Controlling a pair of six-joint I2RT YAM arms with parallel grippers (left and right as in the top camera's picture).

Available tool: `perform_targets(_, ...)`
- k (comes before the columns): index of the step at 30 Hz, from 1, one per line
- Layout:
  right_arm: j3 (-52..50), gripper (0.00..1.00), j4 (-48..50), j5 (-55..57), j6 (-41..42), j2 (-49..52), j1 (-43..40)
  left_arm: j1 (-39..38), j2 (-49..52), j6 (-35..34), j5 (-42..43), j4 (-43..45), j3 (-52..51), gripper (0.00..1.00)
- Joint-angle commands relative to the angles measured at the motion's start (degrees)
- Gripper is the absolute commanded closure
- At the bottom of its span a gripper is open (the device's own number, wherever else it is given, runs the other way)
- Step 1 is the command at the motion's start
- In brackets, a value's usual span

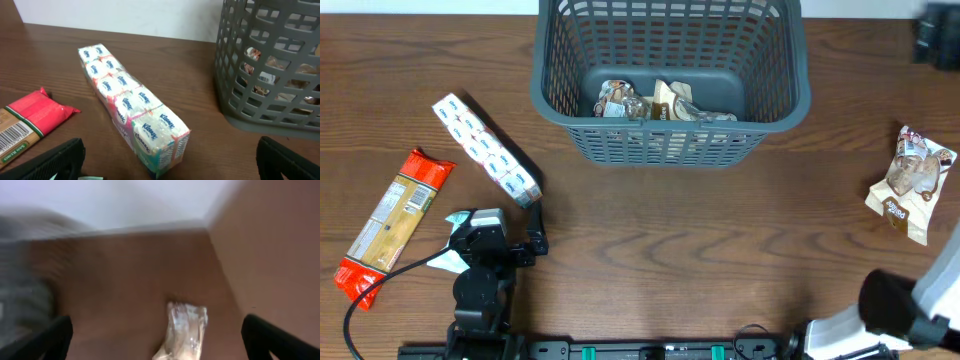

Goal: Pack container
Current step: 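Reach the right gripper to the last pouch and grasp it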

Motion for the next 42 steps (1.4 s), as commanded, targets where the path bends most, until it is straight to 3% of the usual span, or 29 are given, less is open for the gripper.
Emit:
perform_targets(1,-3.28,0.04,-3.8,1.88,18.25,5.03,-10.08,0.2,0.11,-0.35,-0.02,-1.73,-1.05,0.01)
perform_targets(8,-18.27,0.02,-0.07,-2.38,16.33,7.76,-19.56,0.2,0.11,-0.35,-0.02,-1.7,-1.05,0.02)
perform_targets(17,-45.88,0.01,21.2,-5.9,11.23,7.82,-20.79,0.2,0.11,-1.46,-0.02,-1.68,-1.05,0.02)
perform_targets(23,-57.88,0.01,35.15,-6.03,9.88,7.82,-20.79,0.2,0.11,-1.81,-0.02,-1.7,-1.05,0.02)
perform_targets(30,-65.33,0.02,48.02,-8.11,5.97,8.61,-20.63,0.2,0.11,-1.84,-0.02,-1.7,-1.05,0.02)
perform_targets(42,-66.2,0.04,53.44,-8.98,3.1,17.07,-20.37,0.2,0.11,-2.08,-0.02,-1.7,-1.05,0.02)
